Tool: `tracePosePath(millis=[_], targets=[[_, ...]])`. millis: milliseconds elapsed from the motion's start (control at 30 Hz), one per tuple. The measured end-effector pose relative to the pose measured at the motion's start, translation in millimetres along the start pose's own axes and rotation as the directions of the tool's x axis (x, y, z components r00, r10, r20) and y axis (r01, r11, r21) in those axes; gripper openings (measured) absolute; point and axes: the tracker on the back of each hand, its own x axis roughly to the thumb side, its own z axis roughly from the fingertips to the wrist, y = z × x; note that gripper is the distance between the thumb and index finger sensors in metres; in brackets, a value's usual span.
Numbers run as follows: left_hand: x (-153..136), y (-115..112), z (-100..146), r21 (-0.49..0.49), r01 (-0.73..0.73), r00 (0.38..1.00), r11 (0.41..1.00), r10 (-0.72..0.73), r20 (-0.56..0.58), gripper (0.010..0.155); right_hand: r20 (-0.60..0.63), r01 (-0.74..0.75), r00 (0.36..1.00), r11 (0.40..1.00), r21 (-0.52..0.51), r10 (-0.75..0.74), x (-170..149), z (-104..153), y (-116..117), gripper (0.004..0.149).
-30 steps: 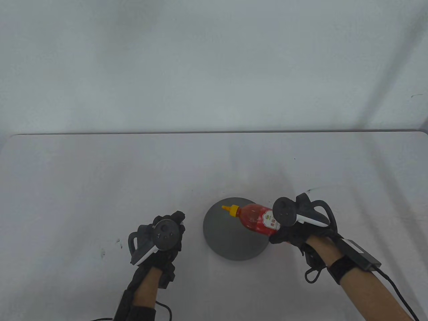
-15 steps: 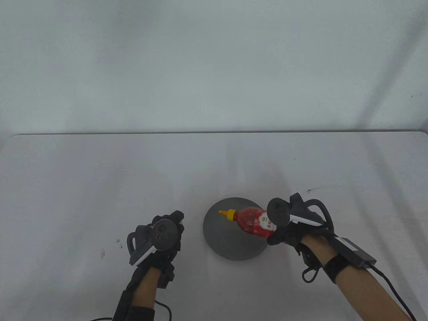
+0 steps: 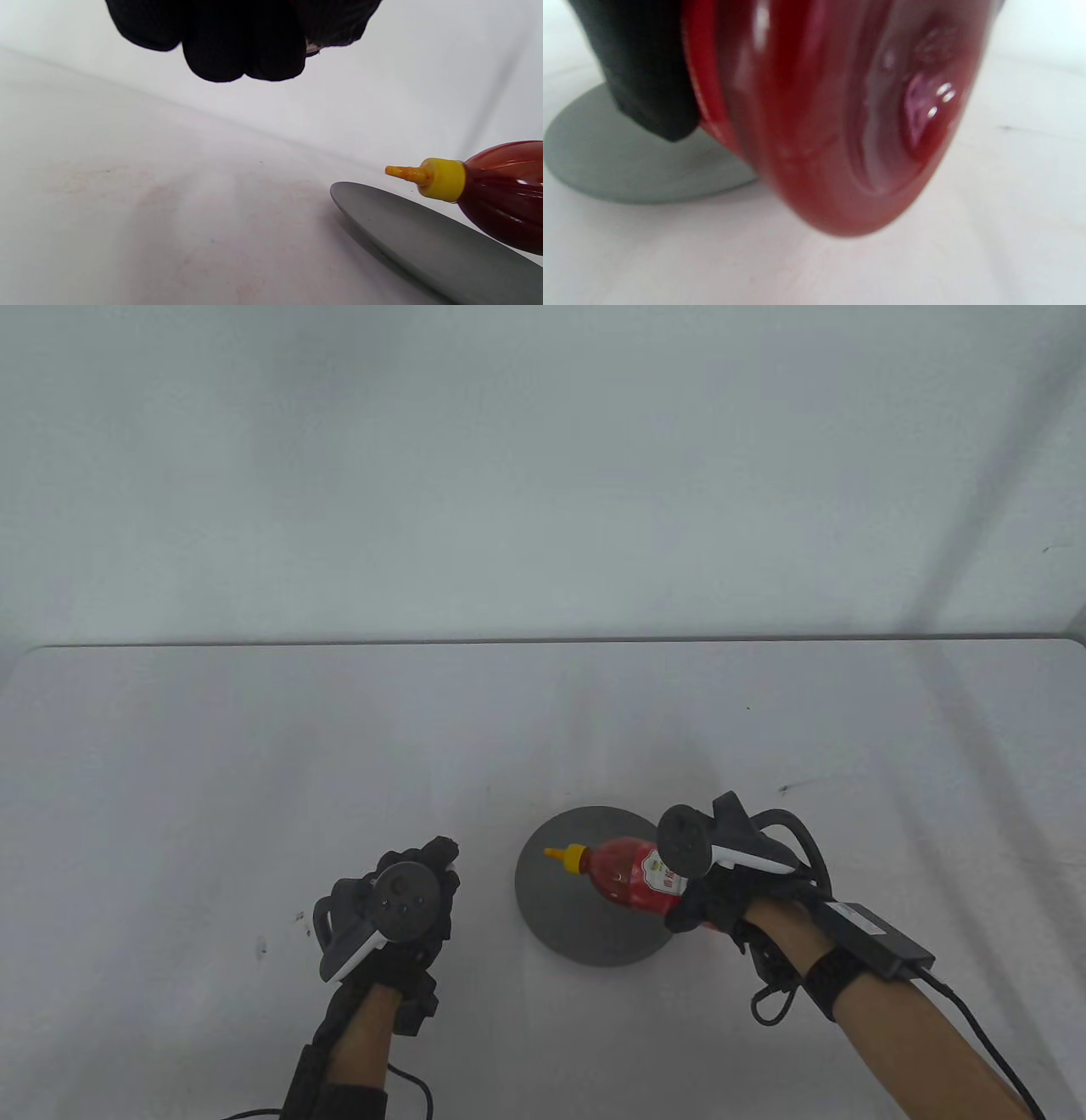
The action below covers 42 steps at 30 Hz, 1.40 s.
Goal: Squeeze ketchup bottle to draw patterns on plate
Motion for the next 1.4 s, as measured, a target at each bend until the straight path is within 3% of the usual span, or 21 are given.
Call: tracePosePath(millis=[267,300,367,400,533,567,600,667,700,833,867,1000,1233,1267,1300,1367,1400], targets=[[-0.4,0.3,0.2,0.000,0.005,1.000,1.000,-0.005,-0.001,0.050,-0.020,-0.006,1.000,0.998,0.055,0.007,8.5,9.3,2.4,0.085],[-0.6,0.5,0.1,0.004,0.000,1.000,1.000,0.000,-0.003,0.050,0.002,-0.003,1.000,1.000,0.016,0.003,9.4,12.7,2.5,0.085],[-1.6,0.3,0.2,0.005,-0.009,1.000,1.000,0.009,-0.006,0.050,-0.028,0.020,0.999,0.998,0.065,-0.018,8.6,17.7,0.5,0.084],[-1.9,0.3,0.3,0.004,-0.009,1.000,1.000,0.009,-0.008,0.050,-0.016,0.024,1.000,1.000,0.011,-0.024,9.0,20.4,1.2,0.083],[-2.3,1.1,0.8,0.010,-0.004,1.000,1.000,0.004,-0.014,0.050,-0.035,0.038,0.999,0.996,0.085,-0.035,9.1,28.2,3.5,0.083],[-3.4,2.8,0.2,0.011,0.021,1.000,1.000,-0.020,-0.016,0.050,-0.029,0.017,0.999,1.000,0.000,-0.017,10.9,35.3,5.1,0.083],[-5.2,4.0,0.6,0.018,0.031,0.999,0.999,-0.031,-0.028,0.050,-0.029,0.037,0.999,0.997,0.075,-0.035,9.3,34.6,5.3,0.083],[-7.5,3.6,1.4,0.018,0.005,0.999,1.000,-0.004,-0.033,0.050,-0.014,0.045,0.999,0.999,0.025,-0.045,10.0,42.3,8.1,0.083],[-7.9,3.1,2.2,0.020,-0.004,0.999,1.000,0.004,-0.038,0.050,-0.027,0.044,0.999,0.997,0.062,-0.043,9.7,45.4,9.9,0.083],[-8.0,3.4,3.3,0.025,-0.006,0.999,1.000,0.007,-0.037,0.050,-0.005,0.049,0.999,0.998,0.042,-0.049,7.1,59.1,14.0,0.083],[-8.0,3.0,3.3,0.028,-0.012,0.999,1.000,0.013,-0.038,0.050,-0.048,0.068,0.997,0.995,0.075,-0.065,4.7,62.4,15.0,0.083],[-8.0,1.3,2.7,0.022,-0.005,0.999,1.000,0.006,-0.041,0.050,-0.045,0.055,0.998,0.998,0.034,-0.054,-4.2,70.0,18.5,0.083],[-7.9,0.0,0.5,0.017,0.006,0.999,1.000,-0.005,-0.049,0.050,-0.133,0.064,0.989,0.998,0.019,-0.061,-25.3,51.8,15.2,0.082],[-8.4,-0.2,-0.3,0.016,0.006,0.999,1.000,-0.005,-0.051,0.050,-0.123,0.053,0.991,0.998,-0.020,-0.056,-28.5,46.8,13.8,0.082],[-8.8,-0.5,-0.8,0.015,0.005,0.999,1.000,-0.004,-0.053,0.050,-0.146,0.058,0.988,0.998,0.020,-0.054,-31.8,41.5,12.2,0.082],[-9.2,-0.8,-1.2,0.013,0.007,0.998,1.000,-0.007,-0.056,0.050,-0.152,0.052,0.987,0.998,-0.021,-0.055,-37.2,34.6,10.3,0.082],[-9.0,-0.6,-1.0,0.013,0.008,0.998,1.000,-0.008,-0.057,0.050,-0.174,0.057,0.983,0.998,0.012,-0.054,-39.6,32.9,9.7,0.082]])
